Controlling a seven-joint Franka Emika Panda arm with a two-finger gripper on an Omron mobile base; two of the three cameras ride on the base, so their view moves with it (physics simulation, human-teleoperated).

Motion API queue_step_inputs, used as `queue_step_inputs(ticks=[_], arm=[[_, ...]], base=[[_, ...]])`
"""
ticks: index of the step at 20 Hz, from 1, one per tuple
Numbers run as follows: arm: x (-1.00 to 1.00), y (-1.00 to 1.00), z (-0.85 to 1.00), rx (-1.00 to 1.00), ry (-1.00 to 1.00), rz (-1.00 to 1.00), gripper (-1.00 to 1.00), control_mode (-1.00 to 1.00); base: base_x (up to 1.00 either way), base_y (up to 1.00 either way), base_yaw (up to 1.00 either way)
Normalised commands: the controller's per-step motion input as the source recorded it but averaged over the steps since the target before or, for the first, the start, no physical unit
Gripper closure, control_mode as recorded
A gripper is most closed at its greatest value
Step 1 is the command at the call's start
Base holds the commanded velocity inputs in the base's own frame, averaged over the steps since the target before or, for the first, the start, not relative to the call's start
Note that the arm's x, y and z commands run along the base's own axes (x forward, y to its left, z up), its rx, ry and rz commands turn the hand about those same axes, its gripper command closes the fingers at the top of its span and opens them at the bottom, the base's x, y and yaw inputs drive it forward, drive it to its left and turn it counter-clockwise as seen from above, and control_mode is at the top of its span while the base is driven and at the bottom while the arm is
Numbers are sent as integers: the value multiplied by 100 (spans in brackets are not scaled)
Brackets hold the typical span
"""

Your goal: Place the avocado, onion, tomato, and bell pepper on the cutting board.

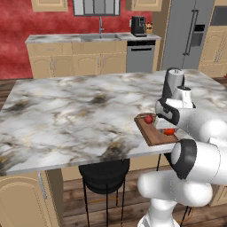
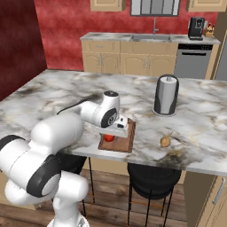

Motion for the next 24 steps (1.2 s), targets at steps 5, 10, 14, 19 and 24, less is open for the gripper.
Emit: queue_step_inputs(ticks=[5,10,14,19,24], arm=[[9,42,0,1,0,0,100,-100],[38,20,-3,2,0,-3,100,-100],[49,11,-13,1,0,-3,100,-100],[41,5,-11,0,0,-2,100,-100],[23,-2,-7,0,0,-1,100,-100]], base=[[0,0,0],[0,0,0],[0,0,0],[0,0,0],[0,0,0]])
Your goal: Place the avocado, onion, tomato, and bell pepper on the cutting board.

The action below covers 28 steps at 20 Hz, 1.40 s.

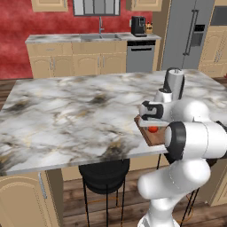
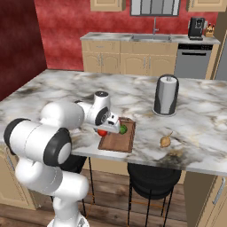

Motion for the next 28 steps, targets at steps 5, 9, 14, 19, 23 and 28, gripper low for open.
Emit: queue_step_inputs(ticks=[5,9,14,19,23,28], arm=[[12,-6,-10,0,0,-1,100,-100],[16,-9,-17,0,0,0,100,-100],[16,-8,-20,0,0,0,100,-100],[21,-10,-19,0,0,0,100,-100],[21,-12,-16,0,0,0,100,-100],[20,-10,-16,0,0,0,100,-100]], base=[[0,0,0],[0,0,0],[0,0,0],[0,0,0],[0,0,0],[0,0,0]])
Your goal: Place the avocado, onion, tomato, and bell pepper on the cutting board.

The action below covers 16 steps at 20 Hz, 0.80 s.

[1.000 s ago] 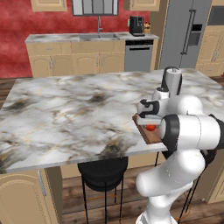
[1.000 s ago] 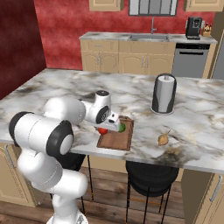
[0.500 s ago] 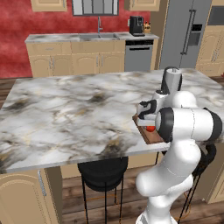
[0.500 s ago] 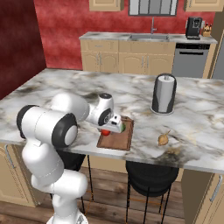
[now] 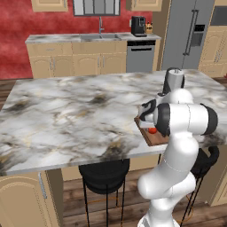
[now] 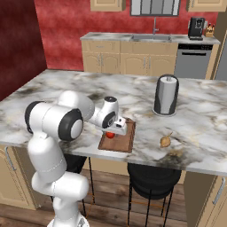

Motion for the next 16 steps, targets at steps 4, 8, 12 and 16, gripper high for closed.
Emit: queue_step_inputs(ticks=[4,8,12,16], arm=[[11,0,-18,0,0,0,100,-100],[11,0,-23,-1,0,0,100,-100],[14,0,-23,0,0,0,100,-100],[8,0,-19,0,0,0,-100,-100]], base=[[0,0,0],[0,0,0],[0,0,0],[0,0,0]])
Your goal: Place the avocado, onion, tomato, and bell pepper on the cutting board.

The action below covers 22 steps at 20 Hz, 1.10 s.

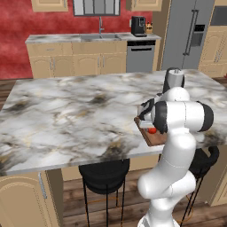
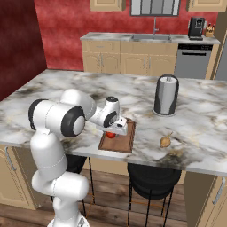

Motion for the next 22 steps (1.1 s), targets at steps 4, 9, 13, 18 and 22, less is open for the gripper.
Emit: queue_step_inputs(ticks=[4,9,13,18,22], arm=[[3,-1,-7,0,0,0,-100,-100],[0,-6,0,0,0,0,-100,-100],[0,-10,7,0,0,0,-100,-100],[-8,-2,27,0,0,0,-100,-100],[-8,0,44,0,0,0,-100,-100]], base=[[0,0,0],[0,0,0],[0,0,0],[0,0,0],[0,0,0]])
